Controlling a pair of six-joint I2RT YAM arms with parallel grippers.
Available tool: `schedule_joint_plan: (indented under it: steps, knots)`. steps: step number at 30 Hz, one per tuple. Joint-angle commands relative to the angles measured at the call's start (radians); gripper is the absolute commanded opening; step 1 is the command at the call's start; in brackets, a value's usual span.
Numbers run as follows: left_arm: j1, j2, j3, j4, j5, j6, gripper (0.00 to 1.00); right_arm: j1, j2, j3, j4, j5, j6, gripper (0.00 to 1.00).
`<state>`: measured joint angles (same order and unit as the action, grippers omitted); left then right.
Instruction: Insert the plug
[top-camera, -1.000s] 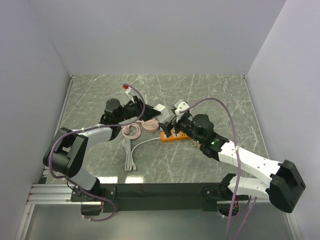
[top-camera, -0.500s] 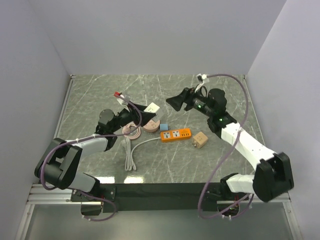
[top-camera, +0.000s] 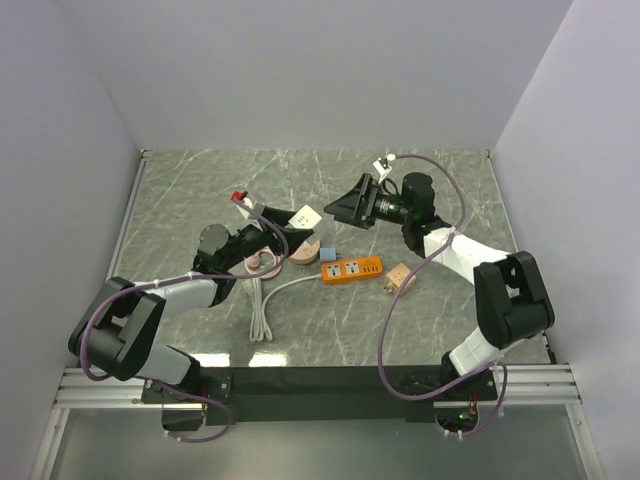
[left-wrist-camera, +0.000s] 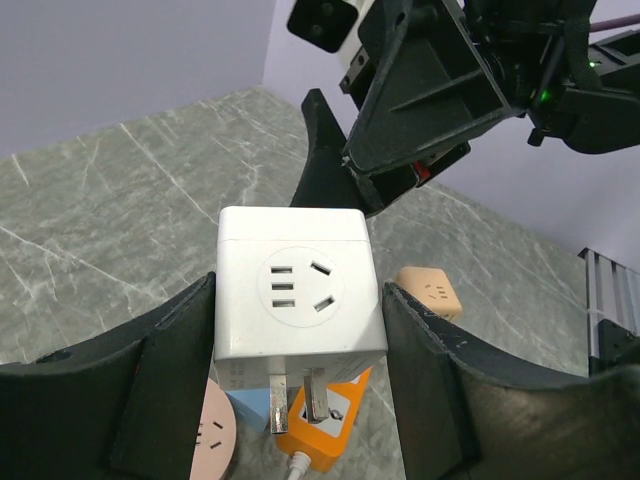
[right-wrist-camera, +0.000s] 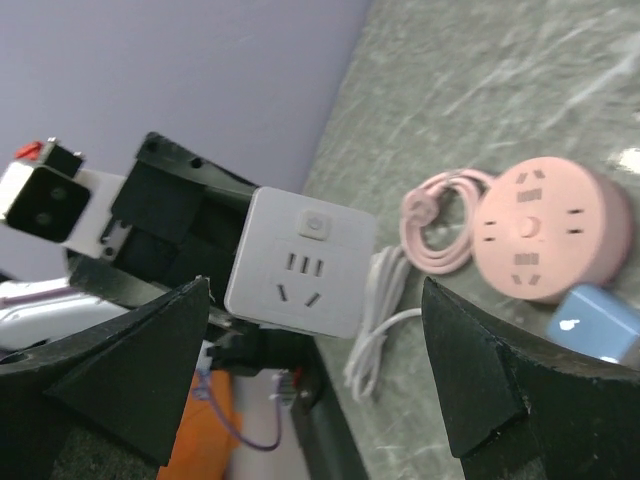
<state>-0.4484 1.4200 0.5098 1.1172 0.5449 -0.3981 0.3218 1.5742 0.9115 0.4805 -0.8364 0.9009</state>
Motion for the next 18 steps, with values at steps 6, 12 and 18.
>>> schedule_joint_plan:
  steps: [6, 12, 18]
  knots:
    - [-0.022, 0.005, 0.026, 0.059, 0.024, 0.074, 0.00, 0.005, 0.096, 0.015, 0.279, -0.144, 0.179, 0.92]
    - [-0.044, 0.010, 0.041, 0.041, 0.027, 0.096, 0.00, 0.039, 0.124, 0.043, 0.286, -0.164, 0.162, 0.92]
    - [-0.056, 0.031, 0.045, 0.046, 0.027, 0.100, 0.00, 0.065, 0.133, 0.066, 0.282, -0.174, 0.148, 0.92]
